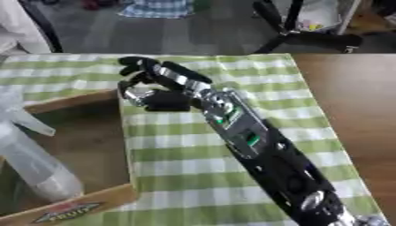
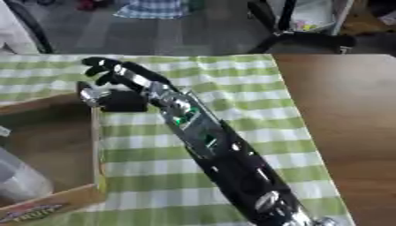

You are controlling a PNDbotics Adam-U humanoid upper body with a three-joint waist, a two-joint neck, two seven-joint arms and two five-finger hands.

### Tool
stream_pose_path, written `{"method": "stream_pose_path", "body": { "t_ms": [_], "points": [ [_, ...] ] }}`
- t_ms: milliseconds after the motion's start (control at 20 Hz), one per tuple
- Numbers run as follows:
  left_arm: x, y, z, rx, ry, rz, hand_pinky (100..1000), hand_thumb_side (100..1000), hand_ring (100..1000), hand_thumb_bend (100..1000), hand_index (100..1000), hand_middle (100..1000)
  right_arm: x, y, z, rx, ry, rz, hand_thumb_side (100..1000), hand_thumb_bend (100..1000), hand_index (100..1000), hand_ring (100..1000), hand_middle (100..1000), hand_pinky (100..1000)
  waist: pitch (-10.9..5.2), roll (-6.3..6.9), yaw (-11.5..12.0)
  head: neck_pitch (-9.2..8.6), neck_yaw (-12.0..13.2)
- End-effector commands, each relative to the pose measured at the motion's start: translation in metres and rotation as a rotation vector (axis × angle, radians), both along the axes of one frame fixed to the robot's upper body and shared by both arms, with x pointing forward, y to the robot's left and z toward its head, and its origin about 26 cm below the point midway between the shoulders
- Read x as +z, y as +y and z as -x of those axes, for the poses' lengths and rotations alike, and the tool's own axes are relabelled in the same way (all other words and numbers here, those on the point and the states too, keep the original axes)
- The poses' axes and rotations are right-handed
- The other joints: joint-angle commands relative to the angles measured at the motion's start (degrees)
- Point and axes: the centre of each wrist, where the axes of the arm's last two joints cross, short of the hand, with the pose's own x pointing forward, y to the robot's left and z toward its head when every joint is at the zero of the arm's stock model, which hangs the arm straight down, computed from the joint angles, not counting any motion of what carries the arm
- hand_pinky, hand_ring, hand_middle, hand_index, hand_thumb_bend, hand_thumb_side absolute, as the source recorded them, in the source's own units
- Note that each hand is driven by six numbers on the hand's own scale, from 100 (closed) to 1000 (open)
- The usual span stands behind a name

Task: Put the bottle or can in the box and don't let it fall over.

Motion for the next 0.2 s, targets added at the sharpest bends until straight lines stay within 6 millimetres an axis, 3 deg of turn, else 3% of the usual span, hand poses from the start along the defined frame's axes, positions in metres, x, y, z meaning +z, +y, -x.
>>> {"method": "stream_pose_path", "body": {
  "t_ms": [50, 200],
  "points": [
    [0.017, -0.008, -0.009, -0.047, -0.065, -0.023, 1000, 824, 595, 107, 704, 683, 0.032, -0.032, 0.013, -0.073, -0.097, -0.093, 610, 100, 943, 820, 793, 937, -1.26, 0.46, -0.7, -0.29, 0.4],
    [0.017, -0.007, -0.009, -0.047, -0.064, -0.026, 1000, 825, 595, 107, 704, 681, 0.04, -0.056, 0.019, -0.129, -0.13, -0.176, 603, 100, 945, 827, 790, 940, -1.28, 0.51, -0.8, -0.42, 0.6]
  ]
}}
